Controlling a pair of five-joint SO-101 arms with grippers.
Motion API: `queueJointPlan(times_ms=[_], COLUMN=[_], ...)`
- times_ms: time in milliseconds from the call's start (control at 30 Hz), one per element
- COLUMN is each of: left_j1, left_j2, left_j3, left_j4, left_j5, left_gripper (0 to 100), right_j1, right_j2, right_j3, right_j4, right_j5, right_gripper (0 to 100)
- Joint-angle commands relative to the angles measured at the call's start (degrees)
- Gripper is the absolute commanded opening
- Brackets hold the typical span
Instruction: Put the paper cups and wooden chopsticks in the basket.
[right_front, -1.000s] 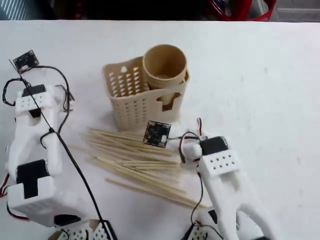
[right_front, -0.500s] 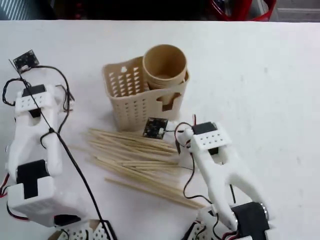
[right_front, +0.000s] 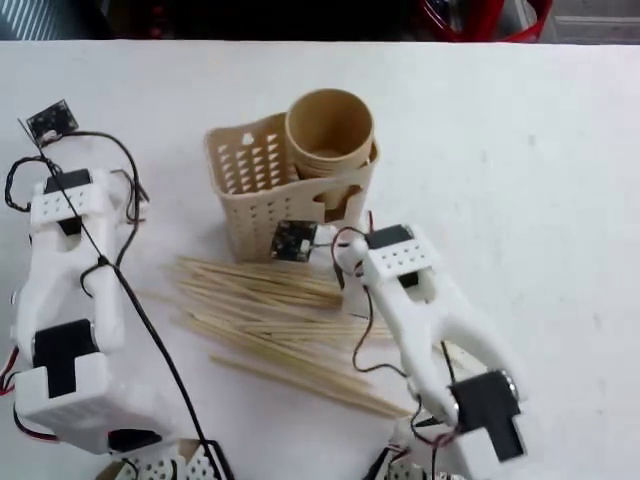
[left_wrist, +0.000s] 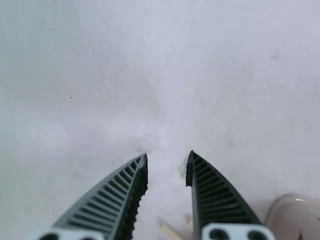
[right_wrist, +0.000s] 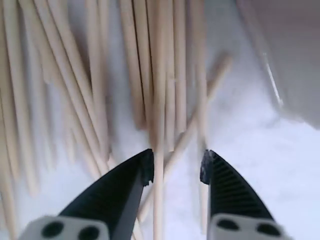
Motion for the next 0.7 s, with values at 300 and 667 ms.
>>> queueJointPlan(times_ms=[300, 667], left_j1=[-0.2, -0.2], left_j2=[-1.2, -1.2], left_j3=[-0.7, -0.7], left_j4=[-1.1, -1.1], left_j5=[0.6, 0.6], left_gripper=[15, 15], right_j1=[-0.1, -1.5], right_j2=[10.8, -15.1], right_j3=[-6.5, -6.2], right_j4=[-4.6, 7.2], right_j5=[-2.9, -9.5], right_gripper=[1.8, 1.6])
